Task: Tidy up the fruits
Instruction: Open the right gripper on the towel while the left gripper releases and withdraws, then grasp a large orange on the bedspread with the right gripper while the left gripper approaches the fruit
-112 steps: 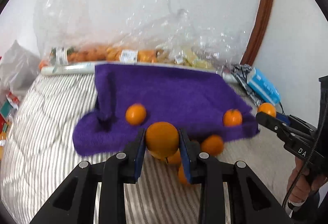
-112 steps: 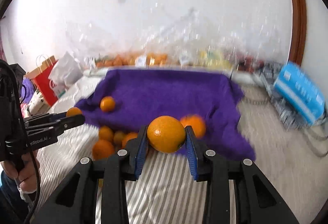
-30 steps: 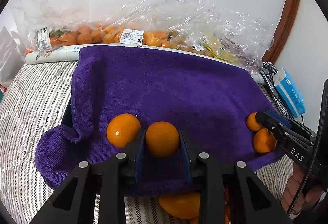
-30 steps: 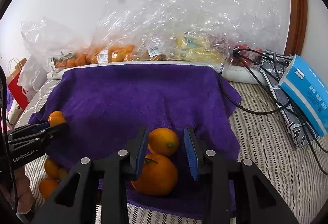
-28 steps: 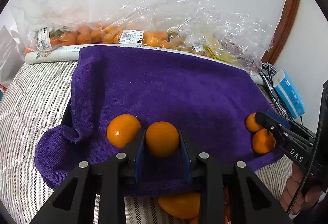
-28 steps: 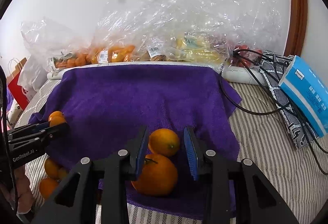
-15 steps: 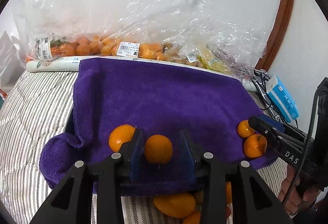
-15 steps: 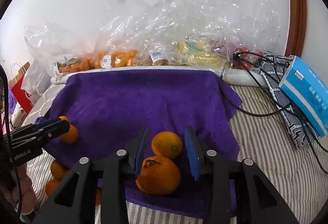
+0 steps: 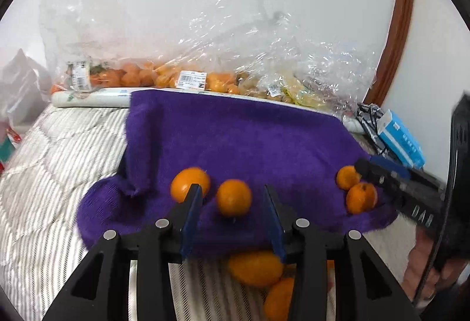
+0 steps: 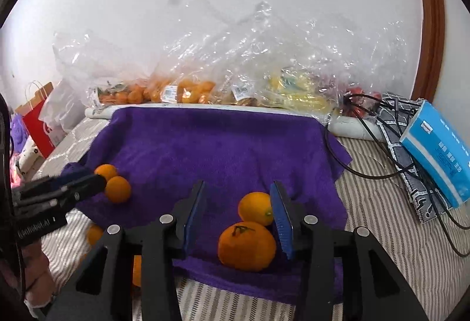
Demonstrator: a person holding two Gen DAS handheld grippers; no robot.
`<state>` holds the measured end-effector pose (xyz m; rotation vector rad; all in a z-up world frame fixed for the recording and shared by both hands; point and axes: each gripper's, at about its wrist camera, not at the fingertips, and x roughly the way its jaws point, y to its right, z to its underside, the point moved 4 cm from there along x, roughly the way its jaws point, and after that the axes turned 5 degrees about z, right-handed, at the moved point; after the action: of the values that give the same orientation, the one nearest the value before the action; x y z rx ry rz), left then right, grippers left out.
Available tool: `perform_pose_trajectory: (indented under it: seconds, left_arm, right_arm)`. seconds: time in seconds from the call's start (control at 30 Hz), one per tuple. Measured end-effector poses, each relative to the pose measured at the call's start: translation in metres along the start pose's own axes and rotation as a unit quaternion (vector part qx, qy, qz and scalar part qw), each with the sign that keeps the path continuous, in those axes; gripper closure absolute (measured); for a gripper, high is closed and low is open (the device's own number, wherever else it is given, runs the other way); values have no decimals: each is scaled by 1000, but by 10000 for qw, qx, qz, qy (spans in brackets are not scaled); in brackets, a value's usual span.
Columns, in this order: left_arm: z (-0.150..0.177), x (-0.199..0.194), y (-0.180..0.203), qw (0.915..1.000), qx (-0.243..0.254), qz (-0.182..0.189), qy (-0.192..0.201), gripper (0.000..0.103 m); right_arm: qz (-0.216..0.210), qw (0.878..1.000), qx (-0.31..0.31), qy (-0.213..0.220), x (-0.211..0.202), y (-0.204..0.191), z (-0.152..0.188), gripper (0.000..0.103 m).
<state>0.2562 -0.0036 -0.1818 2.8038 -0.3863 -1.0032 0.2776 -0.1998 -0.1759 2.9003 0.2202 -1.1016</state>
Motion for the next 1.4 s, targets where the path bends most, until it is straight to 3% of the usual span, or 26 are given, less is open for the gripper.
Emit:
perform_pose_trajectory:
  seconds: [0.1, 0.4, 0.63, 0.8, 1.13, 1.4]
  left_arm:
    - [10, -13, -6, 9999, 36, -92, 63, 63]
    - [37, -40, -44, 9981, -472, -407, -19, 62]
    - [47, -52, -65, 9956, -841, -416, -71, 62]
    - [47, -52, -62, 9962, -773, -390, -52, 62]
    - [46, -57, -54, 9973, -704, -224, -26, 62]
    - [46, -57, -60, 9959, -903, -62, -75, 62]
  right_arm:
    - [-131, 9999, 74, 63, -7, -4, -1, 58]
    - [-432, 9990, 3, 111, -27, -22, 14, 58]
    - [-488, 9987, 70, -93, -43, -35, 38, 58]
    - [-579, 9977, 63, -353, -46, -55, 50, 58]
    - [-226, 9962, -76, -839, -20, -75, 65, 58]
    - [-83, 9960, -99, -886, -11, -79, 66, 61]
